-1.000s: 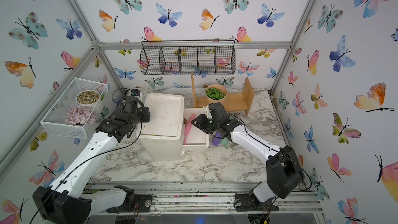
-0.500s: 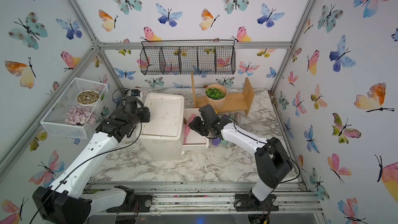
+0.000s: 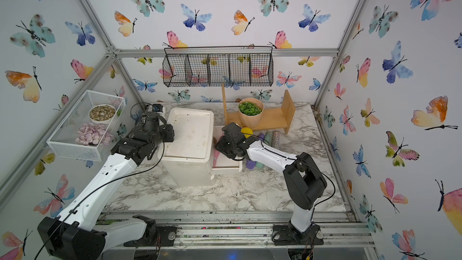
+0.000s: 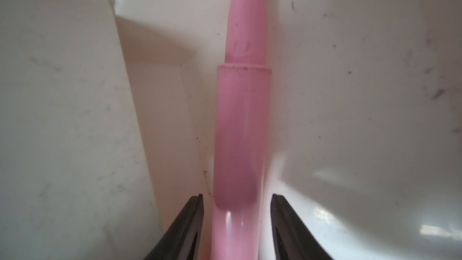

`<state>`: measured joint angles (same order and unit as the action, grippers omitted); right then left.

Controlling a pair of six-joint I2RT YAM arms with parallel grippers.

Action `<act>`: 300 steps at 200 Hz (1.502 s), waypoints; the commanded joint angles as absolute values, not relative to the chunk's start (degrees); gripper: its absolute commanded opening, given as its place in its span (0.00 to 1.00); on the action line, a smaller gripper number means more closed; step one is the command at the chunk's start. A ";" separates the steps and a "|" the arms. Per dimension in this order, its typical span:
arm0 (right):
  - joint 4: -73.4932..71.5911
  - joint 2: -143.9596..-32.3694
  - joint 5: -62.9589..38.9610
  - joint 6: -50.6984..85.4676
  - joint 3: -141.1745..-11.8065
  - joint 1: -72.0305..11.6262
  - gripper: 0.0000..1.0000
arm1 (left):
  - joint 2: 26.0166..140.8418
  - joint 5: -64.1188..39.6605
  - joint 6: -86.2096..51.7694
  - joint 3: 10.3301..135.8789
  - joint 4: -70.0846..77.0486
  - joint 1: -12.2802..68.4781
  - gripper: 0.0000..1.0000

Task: Take the microphone out of the drawer
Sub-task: Pick up the microphone from the drawer.

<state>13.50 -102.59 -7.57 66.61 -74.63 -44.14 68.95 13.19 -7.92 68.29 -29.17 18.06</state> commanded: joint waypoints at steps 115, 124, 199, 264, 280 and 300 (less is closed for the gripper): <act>18.65 -108.39 -0.64 68.34 -80.01 -45.26 0.50 | 70.39 13.71 -6.33 65.40 -25.40 17.84 0.00; 18.31 -108.05 -0.36 68.50 -79.53 -45.29 0.49 | 70.44 13.71 -6.33 65.39 -25.44 17.85 0.00; 18.32 -105.30 2.66 66.39 -78.84 -45.26 0.33 | 70.10 13.88 -6.30 65.39 -25.75 17.84 0.00; 17.84 -102.33 3.98 60.86 -78.84 -45.26 0.30 | 69.62 14.05 -6.15 65.07 -25.85 17.87 0.00; 18.45 -101.66 3.84 58.52 -78.63 -45.27 0.28 | 69.59 14.06 -6.15 64.78 -25.69 17.85 0.00; 17.92 -100.27 3.84 56.24 -77.43 -45.29 0.27 | 69.76 13.87 -6.30 64.86 -25.83 17.85 0.00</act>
